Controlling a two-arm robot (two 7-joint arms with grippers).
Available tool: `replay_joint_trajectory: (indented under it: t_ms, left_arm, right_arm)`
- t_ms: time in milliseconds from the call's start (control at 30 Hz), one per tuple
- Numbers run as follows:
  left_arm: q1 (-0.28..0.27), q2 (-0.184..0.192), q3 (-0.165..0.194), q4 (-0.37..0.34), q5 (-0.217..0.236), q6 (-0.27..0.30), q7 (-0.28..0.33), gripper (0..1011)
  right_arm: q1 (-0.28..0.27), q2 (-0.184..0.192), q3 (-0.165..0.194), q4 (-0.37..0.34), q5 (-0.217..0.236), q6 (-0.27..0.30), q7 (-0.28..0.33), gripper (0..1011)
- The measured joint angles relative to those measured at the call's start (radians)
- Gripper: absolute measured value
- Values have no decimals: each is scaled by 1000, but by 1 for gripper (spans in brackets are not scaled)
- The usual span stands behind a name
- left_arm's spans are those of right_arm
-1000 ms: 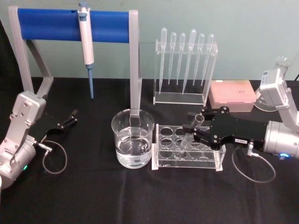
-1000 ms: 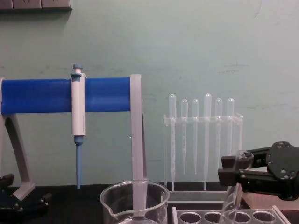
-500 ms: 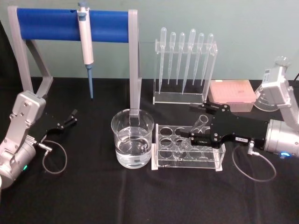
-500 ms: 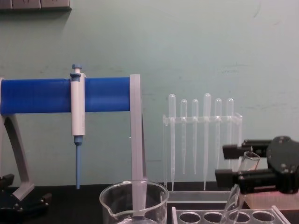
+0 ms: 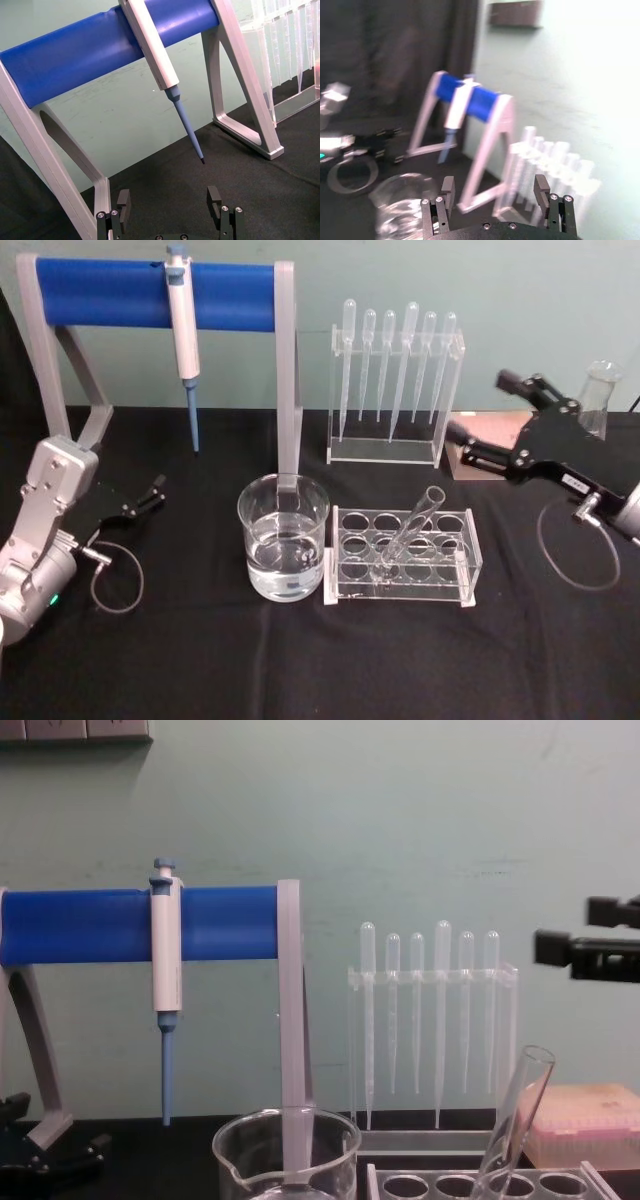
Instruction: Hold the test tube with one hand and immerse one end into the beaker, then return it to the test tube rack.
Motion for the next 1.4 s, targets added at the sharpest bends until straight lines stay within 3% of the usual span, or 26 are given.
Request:
replay_joint_trajectory:
  t_ms: [167, 267, 367, 567, 800, 1033, 1400]
  left_arm:
    - [0, 0, 0, 0, 0, 0, 0, 1000]
    - [0, 0, 0, 0, 0, 0, 0, 1000]
    - [0, 0, 0, 0, 0, 0, 0, 1000]
    - [0, 0, 0, 0, 0, 0, 0, 1000]
    - [0, 0, 0, 0, 0, 0, 0, 1000]
    - [0, 0, 0, 0, 0, 0, 0, 1000]
    - [0, 0, 0, 0, 0, 0, 0, 1000]
  right_arm:
    - [-71, -43, 55, -13, -31, -16, -141, 1002]
    - [-118, -94, 79, -8, -76, -17, -261, 1002]
    - [-136, -128, 85, 5, -110, -17, -328, 1002]
    - [-154, -206, 71, 49, -229, -29, -461, 1002]
    - [-149, -236, 56, 72, -282, -13, -479, 1002]
    - [-153, -239, 65, 81, -293, 26, -473, 1002]
    - [-153, -240, 65, 79, -292, 21, -474, 1002]
